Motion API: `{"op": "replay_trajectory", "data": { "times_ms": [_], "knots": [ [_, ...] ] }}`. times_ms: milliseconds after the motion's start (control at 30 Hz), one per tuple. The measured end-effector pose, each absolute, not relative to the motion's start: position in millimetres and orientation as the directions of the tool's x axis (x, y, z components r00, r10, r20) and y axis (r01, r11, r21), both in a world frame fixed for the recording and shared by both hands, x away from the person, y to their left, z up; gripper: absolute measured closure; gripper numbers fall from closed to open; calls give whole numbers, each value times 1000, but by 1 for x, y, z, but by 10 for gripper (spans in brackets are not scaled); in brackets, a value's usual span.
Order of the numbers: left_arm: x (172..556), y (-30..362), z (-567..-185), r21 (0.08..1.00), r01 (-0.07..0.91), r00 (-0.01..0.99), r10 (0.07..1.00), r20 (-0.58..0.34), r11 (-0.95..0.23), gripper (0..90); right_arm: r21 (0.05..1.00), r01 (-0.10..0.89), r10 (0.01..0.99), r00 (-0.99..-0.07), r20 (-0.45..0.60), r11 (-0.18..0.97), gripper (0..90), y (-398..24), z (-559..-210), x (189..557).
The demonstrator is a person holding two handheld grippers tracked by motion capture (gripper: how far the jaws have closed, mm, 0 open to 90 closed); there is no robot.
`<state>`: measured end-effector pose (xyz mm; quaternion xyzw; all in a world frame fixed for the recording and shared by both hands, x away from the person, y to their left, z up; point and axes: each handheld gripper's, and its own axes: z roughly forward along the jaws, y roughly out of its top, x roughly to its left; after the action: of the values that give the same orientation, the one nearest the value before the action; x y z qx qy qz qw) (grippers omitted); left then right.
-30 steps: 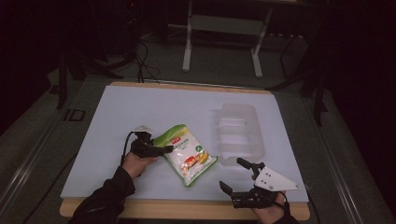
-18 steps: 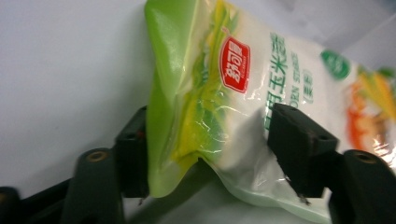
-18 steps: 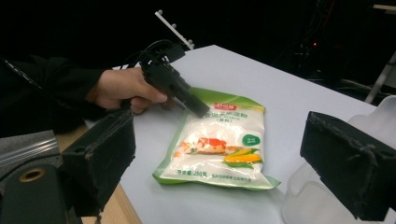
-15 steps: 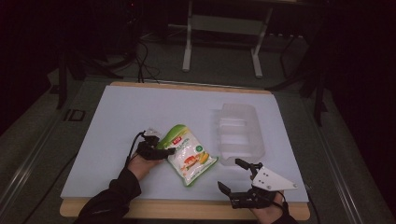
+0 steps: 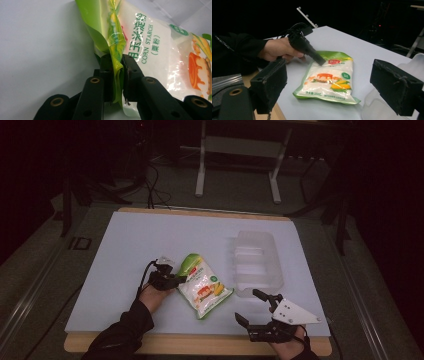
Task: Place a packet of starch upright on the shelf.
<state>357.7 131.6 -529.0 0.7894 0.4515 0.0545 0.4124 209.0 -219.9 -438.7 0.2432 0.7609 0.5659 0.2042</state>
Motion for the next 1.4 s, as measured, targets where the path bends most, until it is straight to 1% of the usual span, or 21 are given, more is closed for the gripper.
{"op": "replay_trajectory", "data": {
  "times_ms": [200,300,400,500,567,600,700,833,1167,1233,1267,1400],
  "knots": [
    [354,131,-515,725,638,610,745,-271,-258,824,964,146,622,-783,-24,221,150,-225,-437,211],
    [352,130,-506,741,614,627,738,-249,-272,827,967,152,633,-774,-11,203,145,-228,-437,211],
    [348,128,-496,758,586,645,731,-223,-287,828,969,144,640,-768,-17,199,145,-229,-436,211],
    [343,128,-486,778,562,657,723,-213,-281,833,970,140,644,-765,-22,199,145,-230,-435,211],
    [343,128,-486,778,562,657,723,-213,-281,833,969,143,644,-764,-20,200,145,-231,-435,212],
    [338,129,-475,795,539,669,714,-205,-277,834,970,145,650,-760,-18,197,137,-232,-435,212],
    [333,126,-465,807,517,684,704,-190,-285,837,970,135,650,-759,-29,201,138,-232,-434,213],
    [329,123,-457,815,501,697,693,-182,-290,837,972,116,650,-759,-46,204,143,-232,-433,212],
    [321,120,-437,841,455,728,666,-162,-293,840,973,118,647,-761,-41,200,152,-233,-433,213],
    [318,119,-431,847,436,741,656,-146,-304,840,973,117,647,-761,-42,200,152,-233,-433,213],
    [317,118,-427,848,431,747,649,-143,-309,840,972,107,651,-757,-57,209,152,-234,-432,213],
    [315,119,-420,855,416,753,645,-132,-310,841,975,95,656,-752,-63,202,153,-238,-430,214]
  ]
}}
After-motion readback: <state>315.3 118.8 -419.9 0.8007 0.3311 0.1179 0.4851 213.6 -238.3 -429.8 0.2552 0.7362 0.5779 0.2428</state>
